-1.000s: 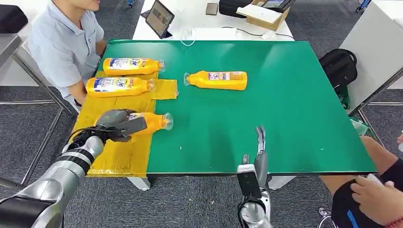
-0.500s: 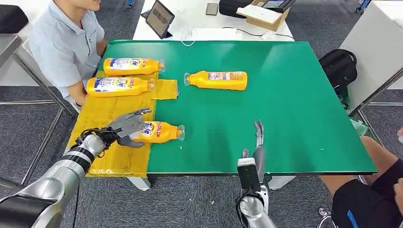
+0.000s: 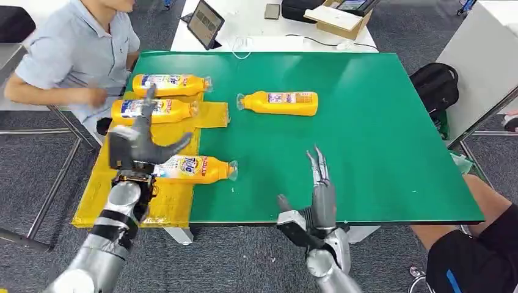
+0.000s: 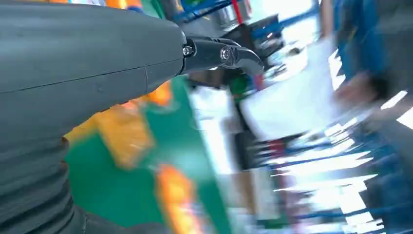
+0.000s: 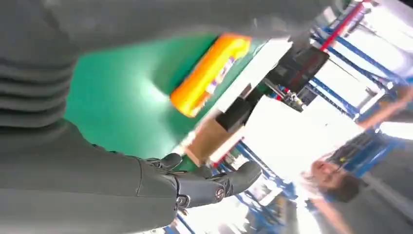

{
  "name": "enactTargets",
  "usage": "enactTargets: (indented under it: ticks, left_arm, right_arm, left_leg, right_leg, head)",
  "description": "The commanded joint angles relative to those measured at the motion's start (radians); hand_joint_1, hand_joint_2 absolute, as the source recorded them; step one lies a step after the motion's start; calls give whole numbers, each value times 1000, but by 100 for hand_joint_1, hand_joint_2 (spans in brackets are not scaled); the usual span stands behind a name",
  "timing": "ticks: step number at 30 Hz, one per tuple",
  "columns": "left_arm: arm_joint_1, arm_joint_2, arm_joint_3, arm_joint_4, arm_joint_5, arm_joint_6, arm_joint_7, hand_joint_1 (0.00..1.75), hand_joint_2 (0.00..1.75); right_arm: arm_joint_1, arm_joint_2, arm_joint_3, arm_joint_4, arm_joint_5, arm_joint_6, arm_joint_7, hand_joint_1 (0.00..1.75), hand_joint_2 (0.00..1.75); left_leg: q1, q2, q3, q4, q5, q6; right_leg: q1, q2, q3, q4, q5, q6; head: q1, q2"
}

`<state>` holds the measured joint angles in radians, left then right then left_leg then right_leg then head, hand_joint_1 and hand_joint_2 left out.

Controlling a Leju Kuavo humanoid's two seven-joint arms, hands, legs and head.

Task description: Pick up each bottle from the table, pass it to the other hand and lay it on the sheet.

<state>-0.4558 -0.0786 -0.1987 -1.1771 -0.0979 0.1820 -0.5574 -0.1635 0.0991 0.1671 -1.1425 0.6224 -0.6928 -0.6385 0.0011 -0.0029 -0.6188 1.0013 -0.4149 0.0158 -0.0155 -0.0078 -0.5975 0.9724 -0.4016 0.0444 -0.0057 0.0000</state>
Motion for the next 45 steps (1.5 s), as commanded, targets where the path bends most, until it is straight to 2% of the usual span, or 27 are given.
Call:
enactTargets:
  ticks: [1,6,13,20,28,36,42,45]
  left_arm:
    - [149,-75,83,-361,148,-1,-60,0,175]
    - [169,-78,53,-392,165,-22,-73,0,175]
    - [147,-78,8,-332,159,-44,-74,0,175]
    - [118,-82,-11,-279,128,-13,-73,0,175]
    - [126,-61,-27,-295,96,13,-74,0,175]
    - [99,-71,-45,-252,103,1,-71,0,175]
    - [93,-70,-51,-225,106,-1,-70,0,175]
    - [77,-75,-54,-201,116,-13,-68,0,175]
  right_arm:
    - [-323,-181,-49,434,277,12,155,0,175]
    - [-451,-225,-55,589,340,75,208,0,175]
    - [-559,-201,-27,726,392,144,260,0,175]
    - [-594,-160,-13,759,406,163,276,0,175]
    - [-617,-148,47,818,480,273,402,0,175]
    - [-628,-127,27,833,450,298,355,0,175]
    - [-644,-105,61,838,484,316,375,0,175]
    - [-654,-101,3,844,417,330,354,0,175]
  left_leg:
    - [1,4,3,1,-1,-1]
    - [0,0,1,0,2,2]
    - [0,1,3,1,1,1]
    - [0,1,2,1,2,2]
    - [0,1,4,0,1,1]
    - [0,0,2,1,1,1]
    - [0,1,3,1,1,1]
    - [0,0,2,1,2,1]
  right_leg:
    - [1,4,2,0,1,-1]
    - [0,1,1,0,2,2]
    - [0,2,3,1,1,2]
    - [0,1,2,1,2,2]
    - [0,2,3,0,1,1]
    - [0,1,2,1,1,2]
    - [0,2,3,1,1,1]
    - [0,1,2,1,2,2]
  head:
    - [0,0]
    - [0,0]
    - [0,0]
    - [0,0]
    - [0,0]
    - [0,0]
    - [0,0]
    - [0,0]
